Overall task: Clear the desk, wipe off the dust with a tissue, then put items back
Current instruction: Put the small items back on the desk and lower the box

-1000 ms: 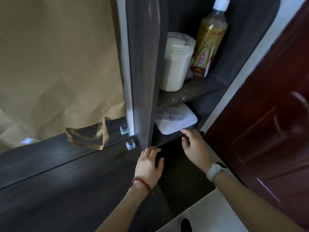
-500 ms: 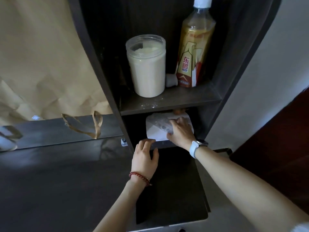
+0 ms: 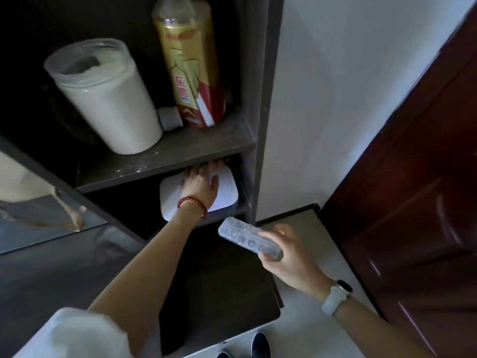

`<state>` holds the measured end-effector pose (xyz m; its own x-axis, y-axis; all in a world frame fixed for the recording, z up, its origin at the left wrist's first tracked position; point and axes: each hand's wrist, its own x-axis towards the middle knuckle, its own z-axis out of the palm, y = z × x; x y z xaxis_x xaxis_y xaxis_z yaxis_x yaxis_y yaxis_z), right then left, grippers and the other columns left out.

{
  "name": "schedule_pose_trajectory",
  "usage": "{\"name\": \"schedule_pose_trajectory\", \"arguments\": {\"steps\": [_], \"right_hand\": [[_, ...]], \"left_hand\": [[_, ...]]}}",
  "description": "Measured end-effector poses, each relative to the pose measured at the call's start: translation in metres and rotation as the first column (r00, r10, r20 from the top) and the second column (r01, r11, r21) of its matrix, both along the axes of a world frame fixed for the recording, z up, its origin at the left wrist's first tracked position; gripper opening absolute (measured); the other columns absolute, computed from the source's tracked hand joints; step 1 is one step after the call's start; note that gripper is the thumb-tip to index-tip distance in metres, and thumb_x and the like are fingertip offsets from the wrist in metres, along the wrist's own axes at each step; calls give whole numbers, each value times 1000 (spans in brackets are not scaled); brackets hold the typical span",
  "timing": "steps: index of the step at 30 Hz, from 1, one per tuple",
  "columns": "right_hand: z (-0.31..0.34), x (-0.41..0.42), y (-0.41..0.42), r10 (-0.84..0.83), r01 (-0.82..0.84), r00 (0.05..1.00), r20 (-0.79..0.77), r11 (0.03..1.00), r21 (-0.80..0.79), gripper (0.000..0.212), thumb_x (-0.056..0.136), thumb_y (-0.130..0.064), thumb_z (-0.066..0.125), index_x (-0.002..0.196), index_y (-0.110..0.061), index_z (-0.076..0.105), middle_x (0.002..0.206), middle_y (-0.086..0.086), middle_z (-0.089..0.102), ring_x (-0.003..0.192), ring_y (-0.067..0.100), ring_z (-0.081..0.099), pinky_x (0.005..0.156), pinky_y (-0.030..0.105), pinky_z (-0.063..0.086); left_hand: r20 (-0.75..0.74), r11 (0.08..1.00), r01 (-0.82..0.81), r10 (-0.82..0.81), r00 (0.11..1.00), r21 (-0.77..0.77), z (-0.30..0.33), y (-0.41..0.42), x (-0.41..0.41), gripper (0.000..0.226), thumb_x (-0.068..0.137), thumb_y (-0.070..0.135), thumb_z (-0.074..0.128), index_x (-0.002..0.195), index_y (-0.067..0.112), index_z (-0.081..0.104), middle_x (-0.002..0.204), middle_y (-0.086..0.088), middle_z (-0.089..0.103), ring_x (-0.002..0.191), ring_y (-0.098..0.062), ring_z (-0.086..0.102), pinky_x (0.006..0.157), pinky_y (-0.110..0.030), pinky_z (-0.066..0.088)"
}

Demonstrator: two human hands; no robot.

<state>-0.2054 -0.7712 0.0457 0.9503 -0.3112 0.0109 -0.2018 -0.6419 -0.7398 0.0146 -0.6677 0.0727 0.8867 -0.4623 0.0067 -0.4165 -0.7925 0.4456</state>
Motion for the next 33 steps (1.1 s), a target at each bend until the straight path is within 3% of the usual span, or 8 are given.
{"name": "schedule_pose_trajectory", "arguments": {"steps": [4,8,12,16,20,24,29,33], "right_hand": [[-9,-21,-7,-21,22,999,-41,1000,11,40,77,-23,69,114,-20,57,109,-6,38,107,13,49,90,20,46],[-22,-34,-16,-44,48,995,-92,998,37,38,76,-24,69,113,-19,57,106,-5,40,105,14,51,86,18,49],[-36,-41,-15,-65,72,987,-147,996,43,38,77,-23,69,113,-20,57,105,-4,41,102,11,48,78,2,38],[-58,-39,1,-42,55,972,-230,997,48,37,78,-21,69,112,-16,58,101,-1,40,102,16,46,84,15,37],[-92,-28,31,5,8,949,-314,999,40,35,77,-19,69,110,-11,60,99,6,47,103,23,46,85,19,34],[-126,-11,78,17,-22,936,-351,1000,-8,33,72,-17,72,103,-5,65,95,20,58,96,32,52,80,24,35],[-151,23,138,17,-23,931,-365,1000,-11,35,74,-14,71,106,0,62,103,26,51,102,40,45,87,35,38],[-170,53,172,16,-44,912,-410,997,-59,34,81,-14,64,111,2,57,115,30,45,109,43,41,88,42,39]], "left_hand": [[75,995,-28,21,997,92,-8,-17,10,42,92,26,44,133,17,40,141,-19,38,127,-39,33,104,-50,28],[59,991,-57,50,997,121,-1,-29,14,34,93,31,43,116,7,53,114,-28,59,106,-42,53,97,-49,39],[27,995,-88,90,996,-54,17,-25,-5,28,86,13,52,113,7,56,108,-26,62,100,-42,56,87,-43,43],[66,922,-225,258,964,-316,-4,33,-57,28,76,7,63,103,1,56,104,-22,59,100,-38,51,83,-37,37],[1,859,-396,419,908,-323,-43,104,-120,26,73,8,69,95,1,57,94,-19,59,92,-36,53,77,-24,33],[-136,707,-649,640,756,-281,-75,163,-159,38,76,8,67,113,4,56,111,-18,56,102,-33,55,83,-30,41],[-166,608,-761,745,646,-229,-89,210,-171,35,77,7,63,112,7,60,114,-16,52,100,-25,55,75,-12,31],[-154,582,-771,763,628,-259,-96,236,-171,32,77,4,65,109,3,61,112,-17,53,90,-16,50,72,1,28]]}}
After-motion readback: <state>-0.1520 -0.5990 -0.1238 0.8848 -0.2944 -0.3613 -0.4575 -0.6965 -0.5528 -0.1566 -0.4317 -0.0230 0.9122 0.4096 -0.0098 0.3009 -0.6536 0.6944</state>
